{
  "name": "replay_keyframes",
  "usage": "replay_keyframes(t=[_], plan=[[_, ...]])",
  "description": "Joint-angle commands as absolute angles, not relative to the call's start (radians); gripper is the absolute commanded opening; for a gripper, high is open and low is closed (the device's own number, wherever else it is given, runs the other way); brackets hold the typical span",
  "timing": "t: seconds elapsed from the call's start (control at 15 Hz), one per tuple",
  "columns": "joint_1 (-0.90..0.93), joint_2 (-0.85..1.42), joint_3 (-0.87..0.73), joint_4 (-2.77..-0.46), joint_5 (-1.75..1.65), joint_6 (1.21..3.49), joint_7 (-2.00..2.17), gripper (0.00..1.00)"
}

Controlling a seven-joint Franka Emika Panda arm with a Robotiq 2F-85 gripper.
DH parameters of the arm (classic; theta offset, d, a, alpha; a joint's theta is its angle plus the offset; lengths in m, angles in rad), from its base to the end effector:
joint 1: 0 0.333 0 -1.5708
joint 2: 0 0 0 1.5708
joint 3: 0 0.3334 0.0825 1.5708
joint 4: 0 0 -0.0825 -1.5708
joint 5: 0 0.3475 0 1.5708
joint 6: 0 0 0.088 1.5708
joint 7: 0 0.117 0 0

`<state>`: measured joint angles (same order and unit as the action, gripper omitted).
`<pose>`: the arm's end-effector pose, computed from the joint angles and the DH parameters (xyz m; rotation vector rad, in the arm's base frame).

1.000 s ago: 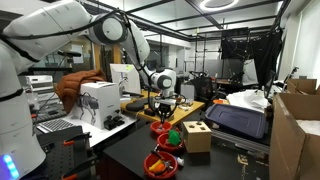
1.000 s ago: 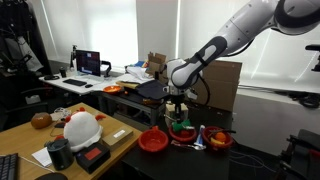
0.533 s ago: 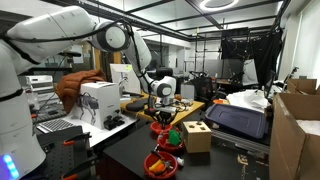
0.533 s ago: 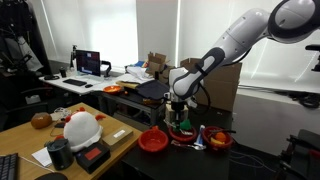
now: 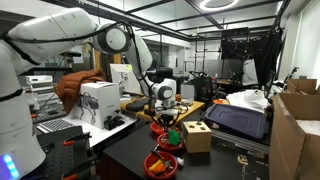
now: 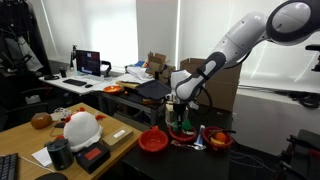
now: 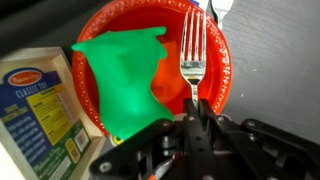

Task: Put the silver fork in the red bowl in the middle.

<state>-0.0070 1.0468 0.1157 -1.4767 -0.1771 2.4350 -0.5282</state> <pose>0.6746 0.0592 0.0719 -2.9275 -1.1068 0.1223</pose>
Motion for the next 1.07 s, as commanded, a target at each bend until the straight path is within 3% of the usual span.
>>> replay_keyframes(t=[0.0, 1.0], plan=[[-0.014, 1.055, 0.103, -1.484, -0.221, 2.449, -0.553, 0.02], [0.001, 1.053, 0.094, -1.516, -0.324, 2.447, -0.568, 0.02]])
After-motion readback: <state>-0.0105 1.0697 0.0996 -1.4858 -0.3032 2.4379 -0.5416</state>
